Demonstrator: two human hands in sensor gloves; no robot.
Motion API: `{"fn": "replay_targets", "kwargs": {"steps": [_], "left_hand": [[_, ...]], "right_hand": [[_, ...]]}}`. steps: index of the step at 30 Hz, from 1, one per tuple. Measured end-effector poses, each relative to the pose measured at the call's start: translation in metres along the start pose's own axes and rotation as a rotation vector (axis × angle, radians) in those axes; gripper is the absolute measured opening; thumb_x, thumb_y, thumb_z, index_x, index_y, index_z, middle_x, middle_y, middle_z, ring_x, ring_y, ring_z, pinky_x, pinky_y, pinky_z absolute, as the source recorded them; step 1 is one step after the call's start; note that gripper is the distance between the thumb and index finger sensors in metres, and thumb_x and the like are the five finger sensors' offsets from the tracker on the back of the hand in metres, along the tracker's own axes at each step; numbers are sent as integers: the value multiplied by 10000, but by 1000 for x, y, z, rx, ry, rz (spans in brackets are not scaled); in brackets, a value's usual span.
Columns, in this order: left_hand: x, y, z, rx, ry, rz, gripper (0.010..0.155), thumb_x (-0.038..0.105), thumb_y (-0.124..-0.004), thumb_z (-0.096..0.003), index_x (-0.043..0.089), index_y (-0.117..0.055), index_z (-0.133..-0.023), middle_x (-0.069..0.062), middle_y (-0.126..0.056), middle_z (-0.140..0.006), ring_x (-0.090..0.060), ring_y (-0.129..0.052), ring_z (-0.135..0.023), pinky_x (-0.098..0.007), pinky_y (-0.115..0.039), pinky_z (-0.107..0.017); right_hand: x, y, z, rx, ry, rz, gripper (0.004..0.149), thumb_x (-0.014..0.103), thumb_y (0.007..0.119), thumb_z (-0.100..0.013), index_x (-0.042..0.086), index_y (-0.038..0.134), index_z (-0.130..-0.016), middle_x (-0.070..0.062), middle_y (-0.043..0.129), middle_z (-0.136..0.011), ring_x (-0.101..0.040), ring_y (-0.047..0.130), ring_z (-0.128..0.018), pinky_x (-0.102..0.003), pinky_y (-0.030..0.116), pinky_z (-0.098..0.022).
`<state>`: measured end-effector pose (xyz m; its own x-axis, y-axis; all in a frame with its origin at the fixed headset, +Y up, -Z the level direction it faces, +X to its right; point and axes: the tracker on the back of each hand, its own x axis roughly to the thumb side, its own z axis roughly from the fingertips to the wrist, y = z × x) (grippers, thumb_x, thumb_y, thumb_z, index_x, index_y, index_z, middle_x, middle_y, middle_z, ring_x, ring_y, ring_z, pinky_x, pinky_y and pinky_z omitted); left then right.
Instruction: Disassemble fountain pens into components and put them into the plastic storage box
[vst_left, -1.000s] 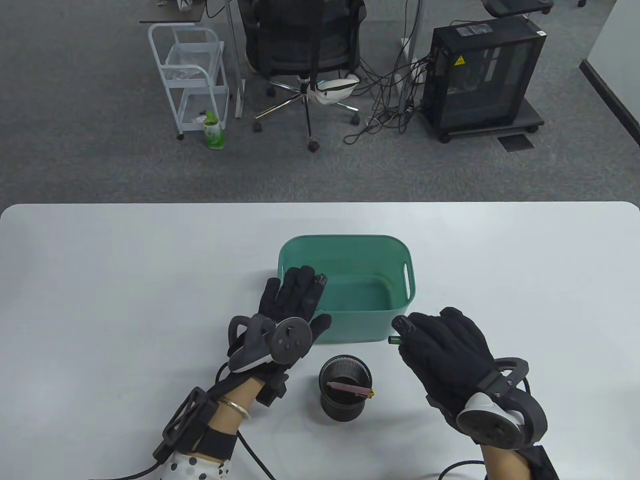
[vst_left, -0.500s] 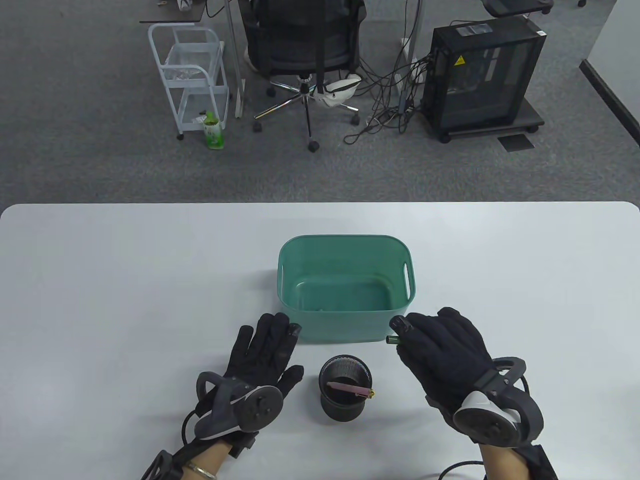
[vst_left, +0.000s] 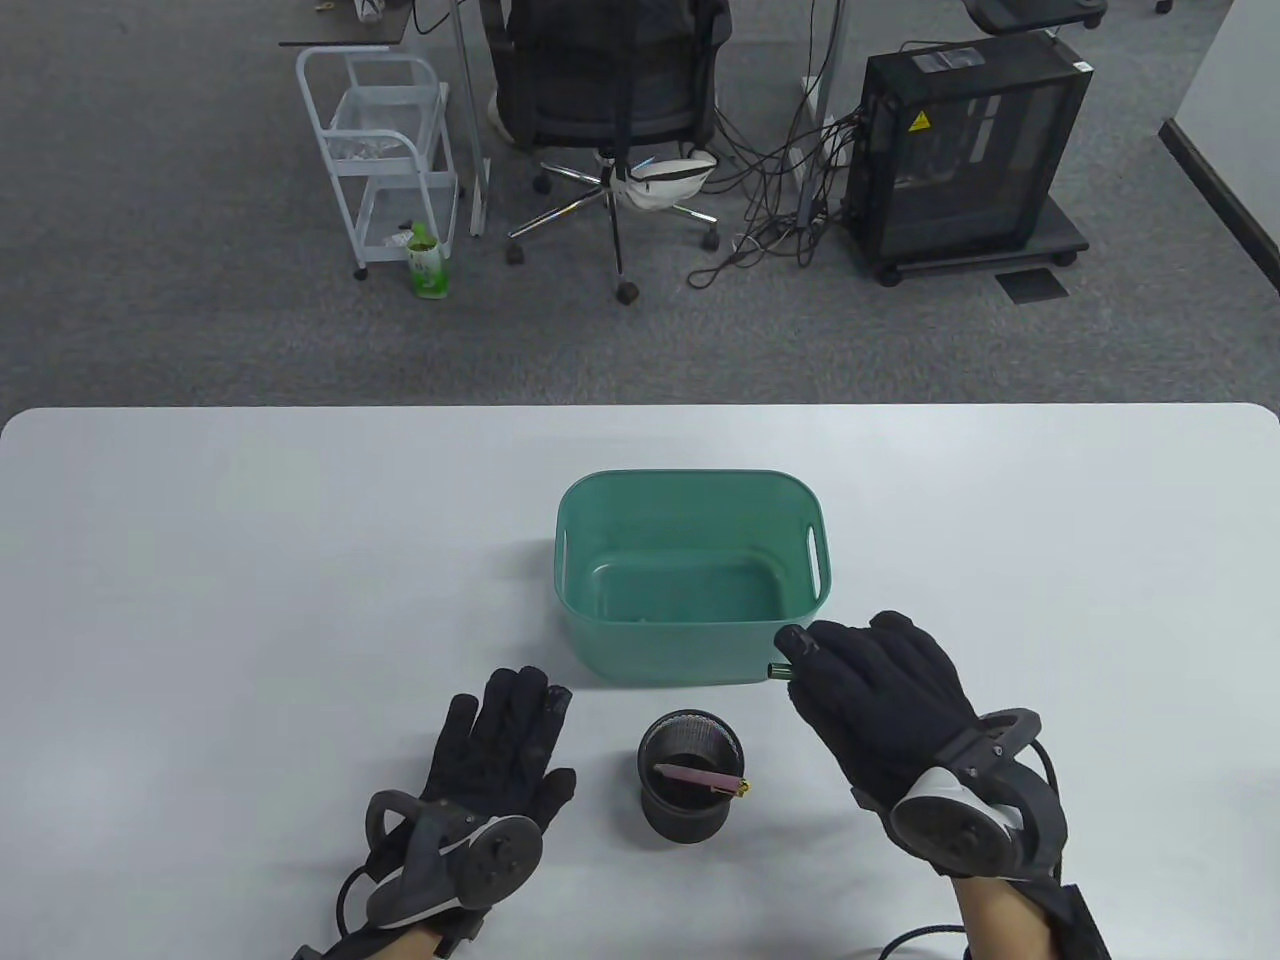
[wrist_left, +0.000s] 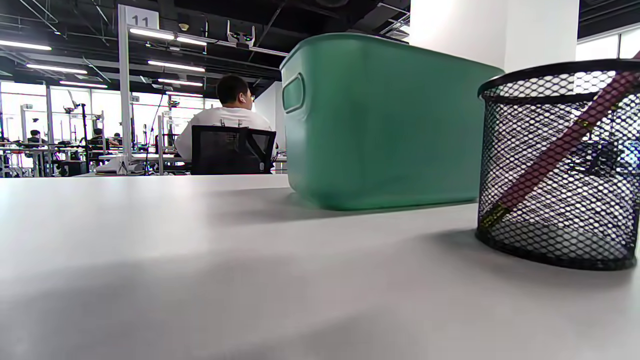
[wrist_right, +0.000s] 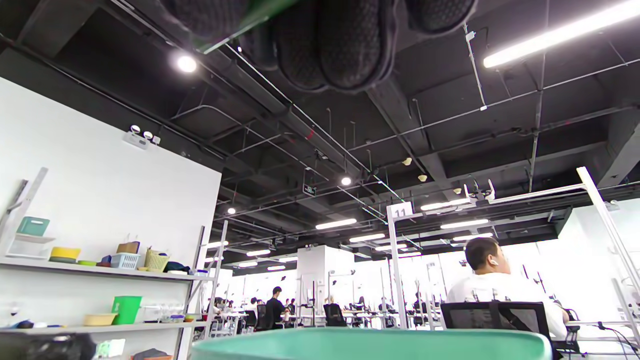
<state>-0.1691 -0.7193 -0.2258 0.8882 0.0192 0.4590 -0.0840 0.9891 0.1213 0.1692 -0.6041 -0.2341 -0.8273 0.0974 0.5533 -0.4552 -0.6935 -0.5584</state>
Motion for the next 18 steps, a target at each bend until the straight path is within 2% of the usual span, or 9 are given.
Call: {"fn": "replay_targets", "kwargs": {"steps": [8,11,18], "left_hand": [[3,-1,0,-5,-28,-1,719,494,-426,-684,127,-271,-1283,-152,-280,-1353,-399,-258,-1237,-559,-179,-888],[4,-1,0,-7,-40,-6,718,495,-428,-684,128,-274,-1282,-155,-281,-1353,-397,-262,-1236,-558,-181,-888],[3,-2,0,-5,-40,2,709,486,-429,-687,130,-279,-1281,-152,-281,-1353,-394,-260,-1237,-556,-181,-889]], "right_hand": [[-8,14,-6,39,38,49,425,467,730,-552,343,804,-952,97,843,-923,-122,852,-802,-464,603,-773],[-16,28,-19,102,59,10,427,468,723,-555,342,802,-956,92,839,-928,-127,845,-810,-465,594,-777],[-28,68,-56,267,94,50,430,473,716,-553,348,802,-955,94,836,-934,-134,833,-829,-471,556,-800]]}}
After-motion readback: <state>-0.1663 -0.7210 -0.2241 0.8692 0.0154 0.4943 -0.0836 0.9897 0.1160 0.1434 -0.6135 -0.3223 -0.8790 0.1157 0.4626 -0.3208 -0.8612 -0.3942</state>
